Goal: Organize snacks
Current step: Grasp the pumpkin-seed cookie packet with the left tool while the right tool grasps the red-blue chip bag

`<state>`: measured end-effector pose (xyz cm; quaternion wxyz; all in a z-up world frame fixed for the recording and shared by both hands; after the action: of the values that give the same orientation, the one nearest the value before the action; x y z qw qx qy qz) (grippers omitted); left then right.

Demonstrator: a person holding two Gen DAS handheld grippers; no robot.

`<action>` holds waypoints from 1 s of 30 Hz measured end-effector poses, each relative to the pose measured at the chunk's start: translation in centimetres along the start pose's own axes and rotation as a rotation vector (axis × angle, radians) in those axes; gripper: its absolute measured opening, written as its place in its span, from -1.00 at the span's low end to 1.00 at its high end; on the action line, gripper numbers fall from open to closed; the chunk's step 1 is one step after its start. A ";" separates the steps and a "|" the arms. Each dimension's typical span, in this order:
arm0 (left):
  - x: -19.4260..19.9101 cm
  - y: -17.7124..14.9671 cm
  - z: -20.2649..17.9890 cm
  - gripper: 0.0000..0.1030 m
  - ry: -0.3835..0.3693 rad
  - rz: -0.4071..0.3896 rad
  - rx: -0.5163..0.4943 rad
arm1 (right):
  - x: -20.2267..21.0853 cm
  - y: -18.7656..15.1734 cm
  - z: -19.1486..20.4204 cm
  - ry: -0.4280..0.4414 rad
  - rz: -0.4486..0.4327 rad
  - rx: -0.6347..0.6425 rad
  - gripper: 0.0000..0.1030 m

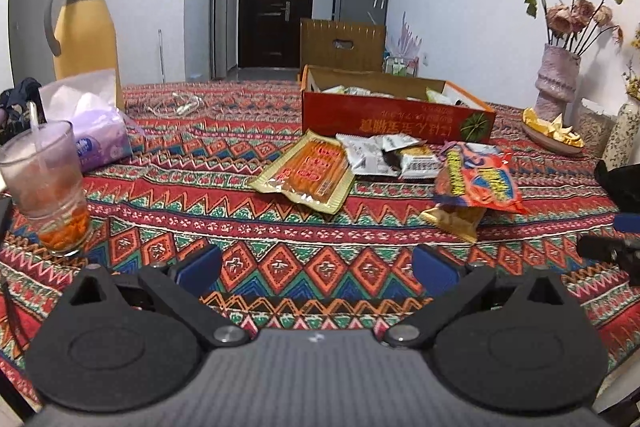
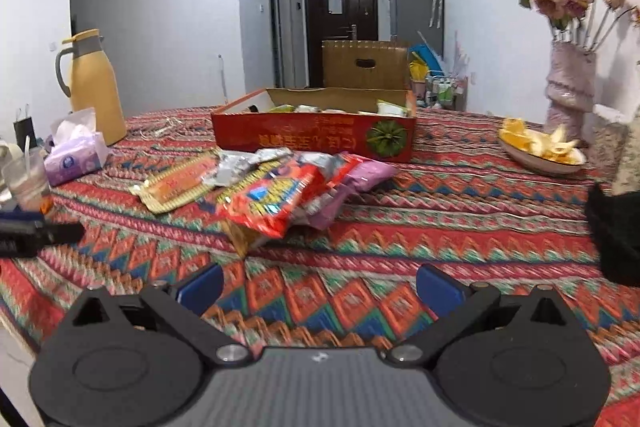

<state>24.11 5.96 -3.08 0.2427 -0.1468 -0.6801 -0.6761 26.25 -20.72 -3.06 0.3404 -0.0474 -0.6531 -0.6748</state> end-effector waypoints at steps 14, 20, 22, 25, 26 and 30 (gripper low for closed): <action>-5.8 1.1 2.1 1.00 -0.006 0.042 0.027 | -15.0 7.1 2.6 -0.038 0.023 -0.026 1.00; -6.5 1.4 1.6 1.00 -0.011 0.052 0.016 | -17.6 6.7 2.5 -0.161 0.077 0.150 0.41; -6.5 1.6 0.9 1.00 -0.017 0.049 0.009 | -16.2 6.6 1.8 -0.099 0.058 0.098 0.20; -6.5 2.0 -0.9 1.00 -0.040 0.045 -0.011 | -13.4 6.5 0.4 -0.033 0.021 0.043 -0.01; -6.5 2.1 -1.7 1.00 -0.056 0.043 -0.021 | -12.2 6.3 -0.4 -0.039 0.014 0.036 -0.02; -6.4 2.6 -6.4 1.00 -0.153 0.043 -0.073 | -8.4 5.0 -4.2 -0.097 -0.004 -0.003 -0.02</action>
<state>31.75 0.60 -4.45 0.1990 -0.2211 -0.6681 -0.6820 36.91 -20.82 -3.70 0.3069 -0.0793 -0.6679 -0.6734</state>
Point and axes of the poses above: each gripper's, at about its wrist camera, not at the fingertips, and x roughly against the way its jaws point, z to its left, y to its top, the point moved 8 cm from there along -x, roughly the way its jaws point, and after that the axes turned 9 degrees about y, right-handed, at the moved point
